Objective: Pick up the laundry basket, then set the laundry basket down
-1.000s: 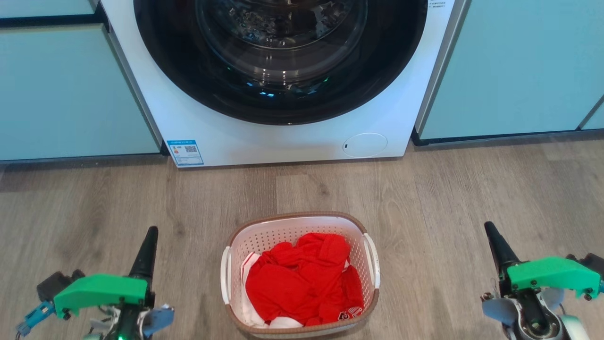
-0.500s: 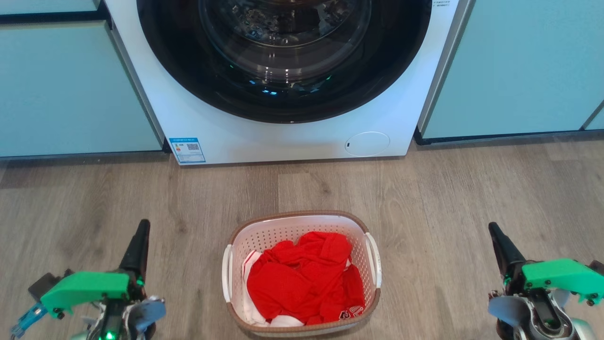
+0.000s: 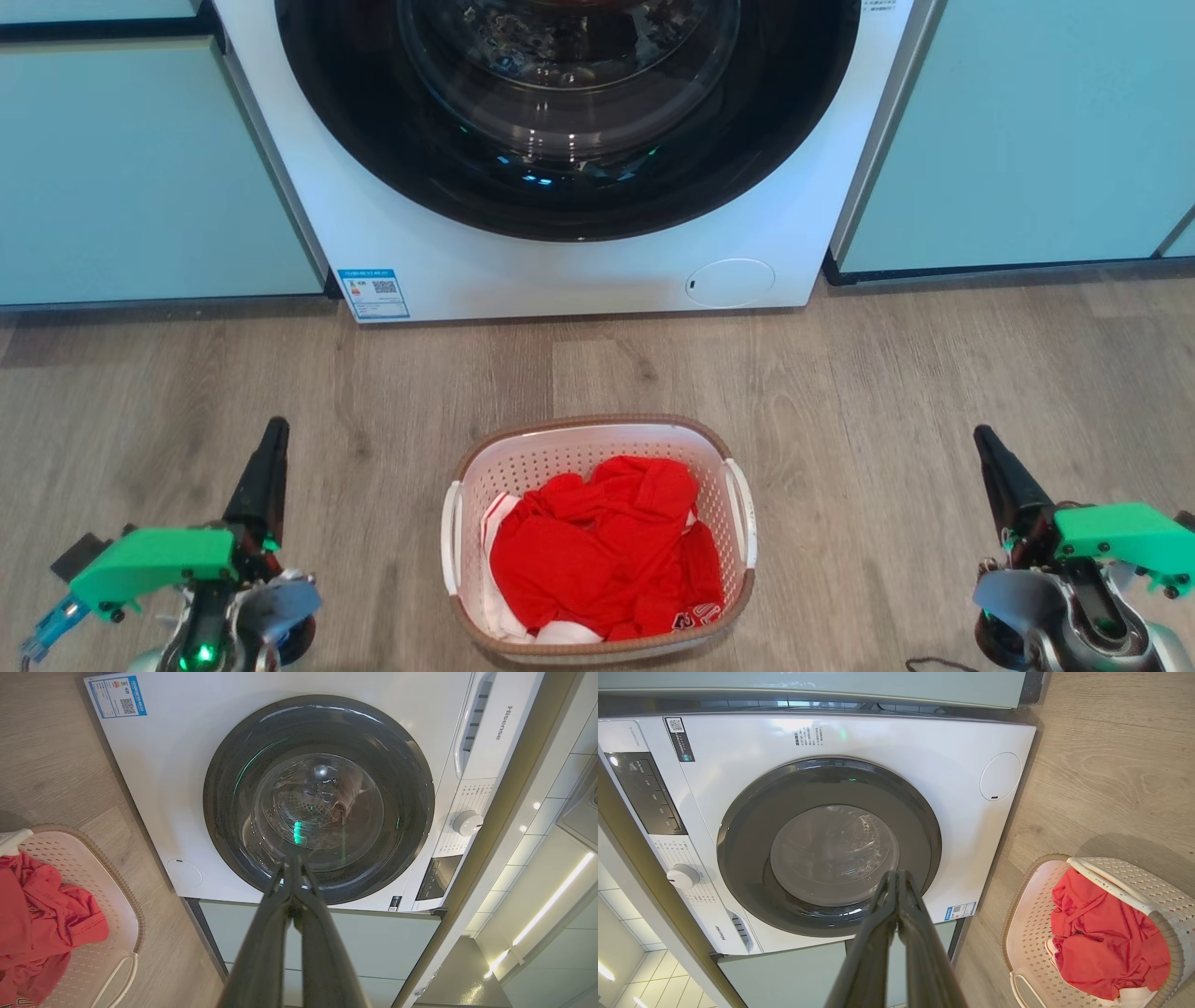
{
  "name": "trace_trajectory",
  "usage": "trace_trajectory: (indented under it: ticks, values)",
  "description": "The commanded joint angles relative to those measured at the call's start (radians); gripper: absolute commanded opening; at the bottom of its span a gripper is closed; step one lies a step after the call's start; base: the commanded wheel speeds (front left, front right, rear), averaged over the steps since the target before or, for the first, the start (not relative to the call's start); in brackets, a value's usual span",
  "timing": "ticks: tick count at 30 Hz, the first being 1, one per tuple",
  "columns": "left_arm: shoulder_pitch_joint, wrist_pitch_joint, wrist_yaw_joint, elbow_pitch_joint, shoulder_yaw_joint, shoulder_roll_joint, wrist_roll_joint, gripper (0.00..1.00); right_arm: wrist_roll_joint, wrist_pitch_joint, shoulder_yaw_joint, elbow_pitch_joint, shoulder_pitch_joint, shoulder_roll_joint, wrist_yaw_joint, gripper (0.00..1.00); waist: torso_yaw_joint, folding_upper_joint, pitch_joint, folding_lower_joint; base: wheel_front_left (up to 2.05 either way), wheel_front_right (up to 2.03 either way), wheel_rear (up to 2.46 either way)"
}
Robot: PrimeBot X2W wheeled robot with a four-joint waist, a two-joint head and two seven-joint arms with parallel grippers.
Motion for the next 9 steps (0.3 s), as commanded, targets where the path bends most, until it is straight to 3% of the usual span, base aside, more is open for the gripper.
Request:
trace_trajectory:
  ticks: [1,9]
  values:
    - [-0.056,0.006,-0.007,-0.030,0.043,0.009,-0.002,0.00,0.004,0.008,0.015,-0.032,-0.045,-0.006,0.007,0.00,0.000,0.0000,0.000,0.0000,0.00,0.00,0.00]
    - [-0.056,0.007,-0.007,-0.029,0.045,0.007,-0.001,0.00,0.002,0.010,0.012,-0.032,-0.045,-0.004,0.007,0.00,0.000,0.0000,0.000,0.0000,0.00,0.00,0.00]
